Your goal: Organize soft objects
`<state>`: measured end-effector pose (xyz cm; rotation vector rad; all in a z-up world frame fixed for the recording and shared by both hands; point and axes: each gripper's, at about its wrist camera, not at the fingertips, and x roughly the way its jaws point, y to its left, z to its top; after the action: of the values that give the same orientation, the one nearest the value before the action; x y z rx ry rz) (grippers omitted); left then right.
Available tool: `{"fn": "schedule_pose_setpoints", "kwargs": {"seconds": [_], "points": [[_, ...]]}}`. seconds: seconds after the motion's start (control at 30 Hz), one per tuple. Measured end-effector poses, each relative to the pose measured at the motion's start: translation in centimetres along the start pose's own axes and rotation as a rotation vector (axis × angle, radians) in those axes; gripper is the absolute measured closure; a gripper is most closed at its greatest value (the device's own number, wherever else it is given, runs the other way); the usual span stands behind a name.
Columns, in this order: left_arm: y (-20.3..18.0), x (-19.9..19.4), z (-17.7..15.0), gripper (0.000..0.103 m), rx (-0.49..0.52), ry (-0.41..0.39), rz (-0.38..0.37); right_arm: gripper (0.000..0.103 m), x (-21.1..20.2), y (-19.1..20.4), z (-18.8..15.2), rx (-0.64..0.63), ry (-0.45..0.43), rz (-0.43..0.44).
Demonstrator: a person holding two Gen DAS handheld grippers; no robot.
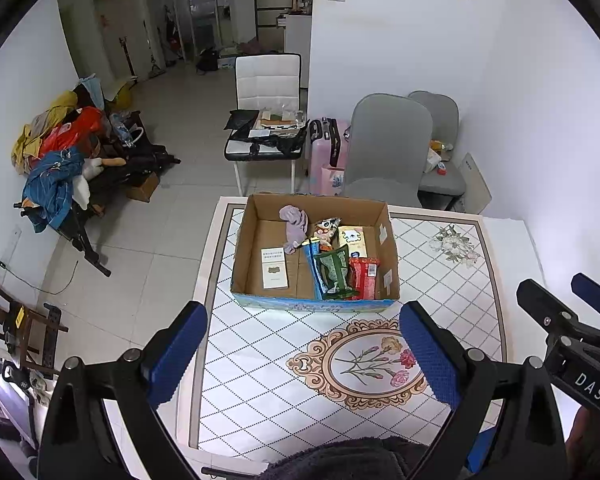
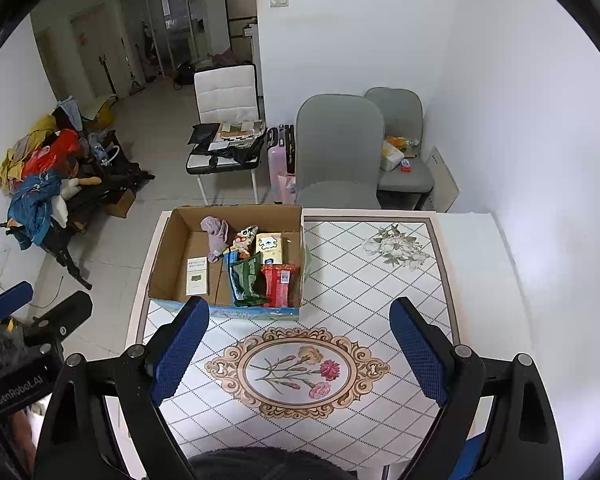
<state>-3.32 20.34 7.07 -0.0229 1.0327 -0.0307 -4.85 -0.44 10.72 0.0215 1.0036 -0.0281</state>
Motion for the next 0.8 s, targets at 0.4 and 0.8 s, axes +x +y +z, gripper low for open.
{"fn": "schedule_pose_setpoints", "kwargs": {"seconds": [0.4, 0.8], "points": [[-0.45, -0.38, 0.27, 0.004, -0.002, -0.016, -0.003, 0.009, -0.44, -0.49, -0.02, 0.013, -0.008, -0.003], [-0.67, -0.37, 0.23, 0.004, -0.003, -0.013, -0.008, 0.009, -0.72, -0.55, -0.16, 0.021, -0.011, -0.008]]}}
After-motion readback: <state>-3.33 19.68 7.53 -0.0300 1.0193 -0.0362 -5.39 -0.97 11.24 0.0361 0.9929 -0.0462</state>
